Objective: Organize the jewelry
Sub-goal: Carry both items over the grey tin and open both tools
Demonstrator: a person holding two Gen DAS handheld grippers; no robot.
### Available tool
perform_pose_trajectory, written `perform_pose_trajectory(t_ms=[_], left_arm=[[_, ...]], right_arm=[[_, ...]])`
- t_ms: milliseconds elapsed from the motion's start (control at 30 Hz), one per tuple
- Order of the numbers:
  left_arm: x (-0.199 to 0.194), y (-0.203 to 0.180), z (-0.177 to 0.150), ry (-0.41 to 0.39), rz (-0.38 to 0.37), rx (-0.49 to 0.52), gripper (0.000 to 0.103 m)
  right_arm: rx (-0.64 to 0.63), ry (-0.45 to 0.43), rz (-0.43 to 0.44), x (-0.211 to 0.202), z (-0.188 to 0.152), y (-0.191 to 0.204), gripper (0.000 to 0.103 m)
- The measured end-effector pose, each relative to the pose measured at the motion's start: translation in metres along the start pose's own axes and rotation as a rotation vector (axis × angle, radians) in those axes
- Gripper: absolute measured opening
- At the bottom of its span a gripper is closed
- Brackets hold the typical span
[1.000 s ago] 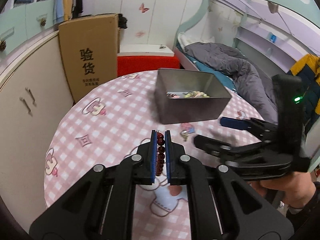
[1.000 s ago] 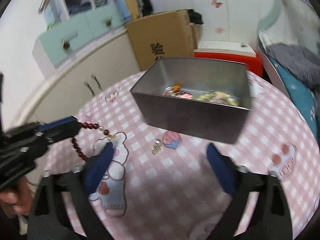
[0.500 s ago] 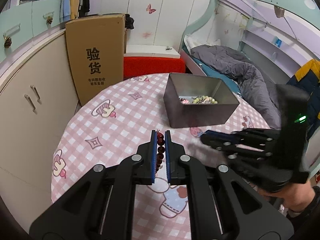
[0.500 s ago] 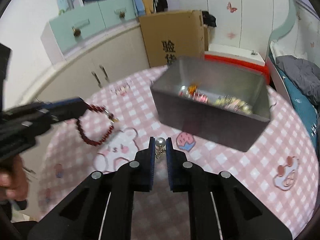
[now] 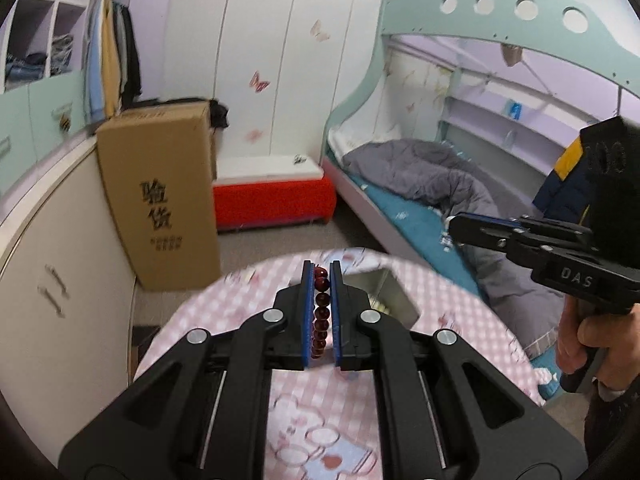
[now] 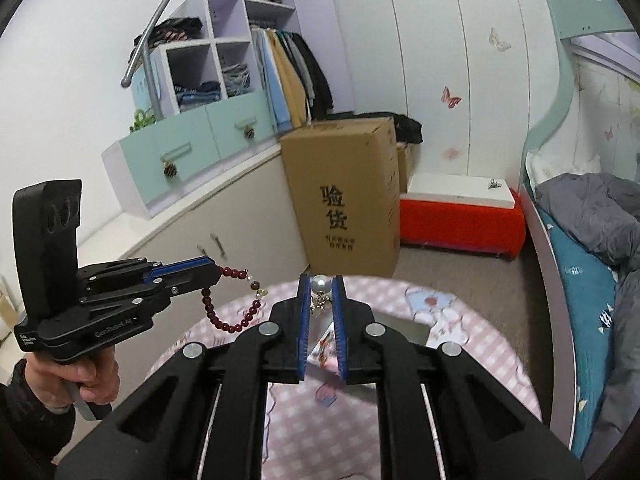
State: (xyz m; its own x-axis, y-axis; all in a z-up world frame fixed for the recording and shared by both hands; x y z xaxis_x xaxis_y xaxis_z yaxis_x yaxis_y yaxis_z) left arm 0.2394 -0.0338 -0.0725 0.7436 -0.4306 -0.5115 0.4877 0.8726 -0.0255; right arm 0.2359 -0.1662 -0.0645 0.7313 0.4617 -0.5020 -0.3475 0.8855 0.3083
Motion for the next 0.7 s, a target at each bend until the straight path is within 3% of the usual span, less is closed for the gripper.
perform_pose_trajectory(t_ms=[300,467,500,533,567,600,633,667,700], left_arm=[[0.032,-0.013,0.032,0.01,-0.07,0.019,0.008],[0.071,-0.016,0.024,0.099,-0.112,0.025,0.009],[0.08,-0.013,0.021,0.117,-0.098,0.025,0.013],[0.088,-0.006,0.017,0.149,-0.064,0.016,0.033],[0.092,0.0,0.016,0.163,-0.038,-0.003,0.051],[0.09,0.007,0.015,0.154,-0.014,-0.027,0.08],[0.082,0.016,0.016,0.11,0.013,-0.063,0.087],[0.077,0.023,0.016,0.095,0.03,-0.08,0.088],[0.072,0.029,0.016,0.09,0.051,-0.093,0.089]], right_arm=[[0.067,0.04,0.005,0.026,0.013,-0.019,0.009],[0.15,0.112,0.027,0.06,0.003,-0.039,0.013],[0.17,0.125,0.036,0.065,0.002,-0.043,0.017],[0.199,0.141,0.044,0.071,-0.001,-0.048,0.022],[0.222,0.149,0.035,0.075,-0.004,-0.053,0.038],[0.239,0.145,0.021,0.076,-0.006,-0.057,0.06],[0.251,0.132,0.013,0.073,-0.006,-0.059,0.07],[0.268,0.107,0.009,0.068,-0.006,-0.062,0.083],[0.277,0.095,0.008,0.064,-0.004,-0.063,0.091]])
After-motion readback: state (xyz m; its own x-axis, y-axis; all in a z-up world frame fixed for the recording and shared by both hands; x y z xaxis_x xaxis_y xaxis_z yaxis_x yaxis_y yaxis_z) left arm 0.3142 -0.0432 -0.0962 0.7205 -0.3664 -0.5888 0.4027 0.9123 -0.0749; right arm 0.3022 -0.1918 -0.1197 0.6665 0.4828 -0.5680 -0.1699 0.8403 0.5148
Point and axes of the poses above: each gripper's, at about its wrist camera, not at the fingertips, and x roughly the way its jaws point, y to its left, z to its top, the point moved 6 cm from there along x, roughly the way its jaws point, and after that the axes turned 8 degrees about x, right-handed, at the moved point
